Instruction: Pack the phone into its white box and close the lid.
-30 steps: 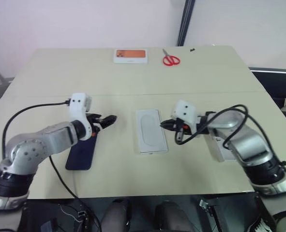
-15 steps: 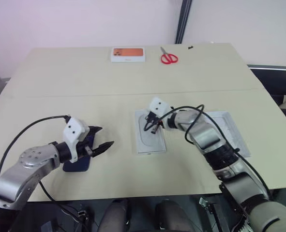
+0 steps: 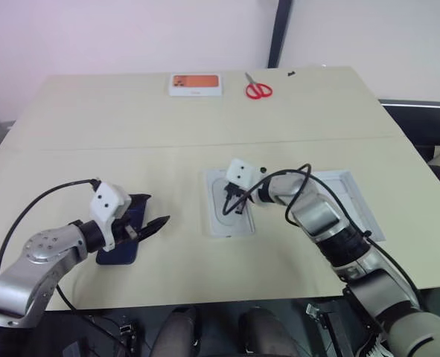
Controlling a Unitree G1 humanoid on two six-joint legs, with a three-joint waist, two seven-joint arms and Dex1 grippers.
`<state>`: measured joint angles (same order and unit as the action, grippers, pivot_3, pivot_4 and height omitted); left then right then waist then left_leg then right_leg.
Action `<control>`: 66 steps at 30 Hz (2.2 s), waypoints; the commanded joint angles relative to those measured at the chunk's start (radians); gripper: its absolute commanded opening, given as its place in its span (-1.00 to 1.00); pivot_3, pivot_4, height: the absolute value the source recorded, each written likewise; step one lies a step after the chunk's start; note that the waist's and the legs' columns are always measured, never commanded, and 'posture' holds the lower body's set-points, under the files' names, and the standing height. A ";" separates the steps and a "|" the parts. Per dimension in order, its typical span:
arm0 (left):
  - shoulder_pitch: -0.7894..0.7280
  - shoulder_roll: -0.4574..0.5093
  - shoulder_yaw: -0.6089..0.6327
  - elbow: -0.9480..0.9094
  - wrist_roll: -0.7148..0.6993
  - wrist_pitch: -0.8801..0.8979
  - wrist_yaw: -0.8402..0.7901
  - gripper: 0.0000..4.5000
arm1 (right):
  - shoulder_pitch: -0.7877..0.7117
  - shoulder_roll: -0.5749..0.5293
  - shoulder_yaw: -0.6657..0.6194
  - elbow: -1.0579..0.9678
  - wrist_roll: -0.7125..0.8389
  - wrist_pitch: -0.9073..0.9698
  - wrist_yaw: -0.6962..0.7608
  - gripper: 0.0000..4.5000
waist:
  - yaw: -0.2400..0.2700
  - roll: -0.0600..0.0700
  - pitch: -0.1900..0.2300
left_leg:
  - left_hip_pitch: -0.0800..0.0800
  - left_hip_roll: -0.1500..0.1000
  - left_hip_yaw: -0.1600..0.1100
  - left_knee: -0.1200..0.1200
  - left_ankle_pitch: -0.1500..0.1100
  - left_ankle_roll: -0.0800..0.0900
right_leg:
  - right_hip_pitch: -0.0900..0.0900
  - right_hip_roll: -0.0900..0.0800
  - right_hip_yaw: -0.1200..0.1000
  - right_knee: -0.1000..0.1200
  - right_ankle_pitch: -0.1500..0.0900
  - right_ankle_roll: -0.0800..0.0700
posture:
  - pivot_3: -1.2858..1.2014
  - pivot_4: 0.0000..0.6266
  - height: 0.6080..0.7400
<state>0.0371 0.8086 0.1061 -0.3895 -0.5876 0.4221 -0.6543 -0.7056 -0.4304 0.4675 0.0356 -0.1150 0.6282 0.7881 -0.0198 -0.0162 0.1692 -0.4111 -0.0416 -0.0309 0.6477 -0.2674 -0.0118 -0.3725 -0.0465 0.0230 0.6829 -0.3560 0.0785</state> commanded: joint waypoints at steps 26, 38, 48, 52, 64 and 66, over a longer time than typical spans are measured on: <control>0.074 -0.017 0.120 -0.115 -0.031 0.064 -0.111 0.74 | 0.005 0.040 0.005 0.009 -0.046 0.017 -0.032 -0.98 | 0.002 0.000 0.000 | 0.001 0.000 0.000 0.001 0.000 0.000 | 0.000 0.000 0.000 0.001 0.000 0.000 | 0.03 -0.52 1.00; 0.063 -0.029 0.098 -0.098 0.013 0.061 -0.129 0.74 | -0.023 0.091 -0.079 -0.085 -0.006 0.046 -0.074 -0.98 | 0.000 0.000 0.000 | 0.001 0.000 0.000 0.000 0.000 0.000 | 0.000 0.000 0.000 0.001 0.000 -0.001 | 0.03 -0.52 1.00; 0.073 -0.050 0.092 -0.118 0.017 0.069 -0.118 0.74 | -0.016 0.164 -0.024 0.041 -0.039 -0.007 -0.112 -0.98 | 0.000 0.000 0.000 | 0.001 0.000 0.000 0.001 0.000 0.000 | 0.000 0.000 0.000 0.002 0.000 -0.001 | 0.03 -0.52 1.00; 0.083 -0.056 0.093 -0.128 0.017 0.071 -0.110 0.74 | 0.002 0.128 -0.011 0.028 -0.052 0.019 -0.088 -0.98 | 0.000 0.000 0.000 | 0.002 0.000 0.000 0.001 0.000 0.000 | 0.000 0.000 0.000 0.002 0.000 0.000 | 0.03 -0.52 1.00; 0.066 -0.059 0.078 -0.114 0.022 0.070 -0.108 0.74 | 0.007 0.079 -0.041 -0.049 -0.046 0.047 -0.078 -0.98 | 0.000 0.000 0.000 | 0.003 0.000 0.000 0.001 0.000 0.000 | 0.001 0.000 0.000 0.002 0.001 -0.001 | 0.03 -0.52 1.00; 0.065 -0.059 0.078 -0.113 0.023 0.070 -0.110 0.74 | -0.012 0.093 -0.060 -0.053 -0.038 0.048 -0.092 -0.98 | 0.000 0.000 0.000 | 0.003 0.000 0.000 0.001 0.000 0.000 | 0.001 0.000 0.000 0.002 0.001 -0.001 | 0.03 -0.52 1.00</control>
<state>0.1102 0.7491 0.1786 -0.4844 -0.5701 0.4960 -0.7610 -0.6892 -0.3505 0.4427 0.0298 -0.1615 0.6748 0.7100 -0.0199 -0.0162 0.1690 -0.4087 -0.0415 -0.0311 0.6488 -0.2673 -0.0120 -0.3718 -0.0462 0.0229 0.6850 -0.3555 0.0779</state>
